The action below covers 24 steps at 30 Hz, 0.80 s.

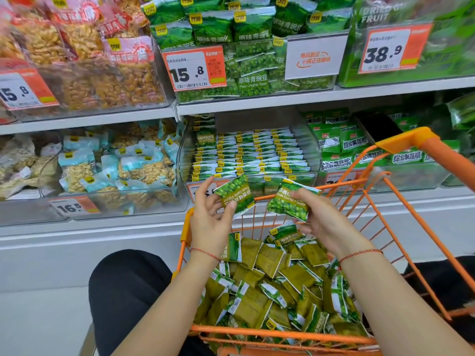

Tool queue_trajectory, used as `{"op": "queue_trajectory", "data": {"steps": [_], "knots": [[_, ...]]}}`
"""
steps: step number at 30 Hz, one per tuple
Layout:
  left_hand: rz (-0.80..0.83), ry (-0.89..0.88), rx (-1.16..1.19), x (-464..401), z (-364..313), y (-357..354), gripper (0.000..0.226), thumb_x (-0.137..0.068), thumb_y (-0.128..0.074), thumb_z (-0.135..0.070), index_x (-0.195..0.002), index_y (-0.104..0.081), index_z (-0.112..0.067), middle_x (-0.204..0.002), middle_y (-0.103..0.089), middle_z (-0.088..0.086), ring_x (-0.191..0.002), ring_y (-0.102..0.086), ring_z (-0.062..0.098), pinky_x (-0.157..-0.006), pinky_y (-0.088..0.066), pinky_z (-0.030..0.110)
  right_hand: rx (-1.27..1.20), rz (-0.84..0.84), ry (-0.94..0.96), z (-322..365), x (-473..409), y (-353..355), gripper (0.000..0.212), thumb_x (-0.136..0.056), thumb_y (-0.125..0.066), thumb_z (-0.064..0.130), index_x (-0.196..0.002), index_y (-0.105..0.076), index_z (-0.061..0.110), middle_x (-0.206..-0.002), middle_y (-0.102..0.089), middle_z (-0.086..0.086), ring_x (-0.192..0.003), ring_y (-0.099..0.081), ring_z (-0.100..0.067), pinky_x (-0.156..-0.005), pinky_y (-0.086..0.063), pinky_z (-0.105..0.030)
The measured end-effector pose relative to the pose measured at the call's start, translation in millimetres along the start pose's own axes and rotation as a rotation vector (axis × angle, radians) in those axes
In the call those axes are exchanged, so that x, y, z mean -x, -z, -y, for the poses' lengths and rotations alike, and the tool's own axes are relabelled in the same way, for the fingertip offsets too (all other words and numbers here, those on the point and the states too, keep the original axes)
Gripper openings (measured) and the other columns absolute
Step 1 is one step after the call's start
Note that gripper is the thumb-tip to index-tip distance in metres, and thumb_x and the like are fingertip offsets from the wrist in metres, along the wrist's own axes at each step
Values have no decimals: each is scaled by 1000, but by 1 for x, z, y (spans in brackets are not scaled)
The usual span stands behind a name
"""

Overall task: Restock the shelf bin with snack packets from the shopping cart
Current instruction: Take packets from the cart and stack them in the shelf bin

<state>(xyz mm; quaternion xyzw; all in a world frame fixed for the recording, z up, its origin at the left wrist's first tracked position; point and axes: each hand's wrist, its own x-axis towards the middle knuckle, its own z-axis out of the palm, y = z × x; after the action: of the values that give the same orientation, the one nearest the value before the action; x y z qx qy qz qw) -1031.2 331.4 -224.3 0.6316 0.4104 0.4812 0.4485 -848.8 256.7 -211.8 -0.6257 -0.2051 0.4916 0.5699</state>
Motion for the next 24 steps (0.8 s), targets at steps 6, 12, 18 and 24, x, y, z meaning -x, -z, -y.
{"op": "queue_trajectory", "data": {"steps": [6,12,18,24], "knots": [[188,452,492,-9,-8,4,57,-89,-56,1,-142,-33,0,-81,-67,16,-67,-66,5,-61,-53,17,87,21,-31,-1,3,1,70,-73,-73,39,-128,-47,6,-98,-58,-8,-81,-53,-18,-60,-43,-28],[206,538,634,-13,-1,9,20,-96,-49,-21,-111,-58,-11,-91,-66,5,-72,-67,16,-46,-53,23,203,15,-24,-2,6,-4,65,-83,-70,28,-132,-34,9,-107,-55,-10,-93,-53,-19,-77,-48,-36],[450,555,475,-8,-1,8,60,-78,-66,-18,-134,-45,-13,-108,-59,8,-71,-66,15,-52,-55,25,229,53,-94,-5,12,-13,87,-81,-73,31,-145,-20,4,-135,-44,-15,-110,-53,-27,-69,-57,-32],[362,430,474,-12,0,9,25,-74,-68,-6,-95,-67,-19,-81,-70,0,-59,-62,7,-45,-41,16,204,50,-95,-5,13,-14,98,-81,-73,31,-151,-9,9,-150,-30,-15,-119,-47,-31,-59,-52,-29]]}}
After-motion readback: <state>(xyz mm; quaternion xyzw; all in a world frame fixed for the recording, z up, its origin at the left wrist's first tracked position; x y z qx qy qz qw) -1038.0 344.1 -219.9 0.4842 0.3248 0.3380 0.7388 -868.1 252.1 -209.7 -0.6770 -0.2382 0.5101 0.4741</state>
